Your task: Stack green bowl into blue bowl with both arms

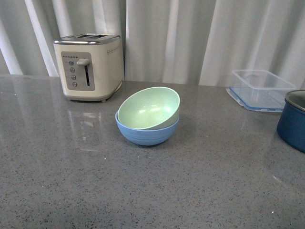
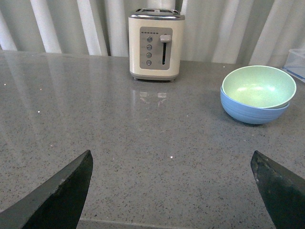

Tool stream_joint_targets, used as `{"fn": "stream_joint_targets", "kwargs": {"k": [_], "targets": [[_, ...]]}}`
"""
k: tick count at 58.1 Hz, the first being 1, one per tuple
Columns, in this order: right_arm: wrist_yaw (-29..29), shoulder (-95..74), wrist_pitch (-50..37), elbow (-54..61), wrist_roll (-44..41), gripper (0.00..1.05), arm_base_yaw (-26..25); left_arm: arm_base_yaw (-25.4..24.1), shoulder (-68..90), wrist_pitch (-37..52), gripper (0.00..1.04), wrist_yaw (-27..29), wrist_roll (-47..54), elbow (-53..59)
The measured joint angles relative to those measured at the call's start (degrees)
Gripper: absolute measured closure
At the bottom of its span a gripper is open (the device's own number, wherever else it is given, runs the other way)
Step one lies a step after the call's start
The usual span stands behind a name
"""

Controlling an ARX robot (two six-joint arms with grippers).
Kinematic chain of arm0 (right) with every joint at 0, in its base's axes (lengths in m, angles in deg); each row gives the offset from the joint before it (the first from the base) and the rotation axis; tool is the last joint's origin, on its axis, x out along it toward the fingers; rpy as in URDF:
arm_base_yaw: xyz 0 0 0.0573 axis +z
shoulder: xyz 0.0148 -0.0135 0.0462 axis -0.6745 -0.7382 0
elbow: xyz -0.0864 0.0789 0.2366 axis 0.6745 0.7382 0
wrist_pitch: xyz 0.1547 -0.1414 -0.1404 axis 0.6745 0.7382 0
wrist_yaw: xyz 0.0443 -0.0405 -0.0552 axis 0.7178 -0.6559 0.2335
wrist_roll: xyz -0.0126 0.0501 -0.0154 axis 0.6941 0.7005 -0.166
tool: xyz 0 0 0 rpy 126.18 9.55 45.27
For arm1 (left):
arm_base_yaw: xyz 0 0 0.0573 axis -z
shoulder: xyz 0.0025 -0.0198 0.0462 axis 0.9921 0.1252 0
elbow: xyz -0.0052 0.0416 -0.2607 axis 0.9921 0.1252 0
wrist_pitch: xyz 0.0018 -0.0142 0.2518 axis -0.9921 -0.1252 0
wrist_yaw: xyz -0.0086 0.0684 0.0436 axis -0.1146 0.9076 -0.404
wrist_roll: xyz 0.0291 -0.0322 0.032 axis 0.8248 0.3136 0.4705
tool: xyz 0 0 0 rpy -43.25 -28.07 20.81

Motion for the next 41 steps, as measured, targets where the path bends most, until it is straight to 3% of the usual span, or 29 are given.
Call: {"fn": "stream_joint_targets", "kwargs": {"k": [41], "targets": [[0.0, 13.6, 13.3, 0.0, 0.0, 1.04, 0.0, 0.0, 0.0, 0.0, 0.07, 0.0, 0.0, 0.0]]}}
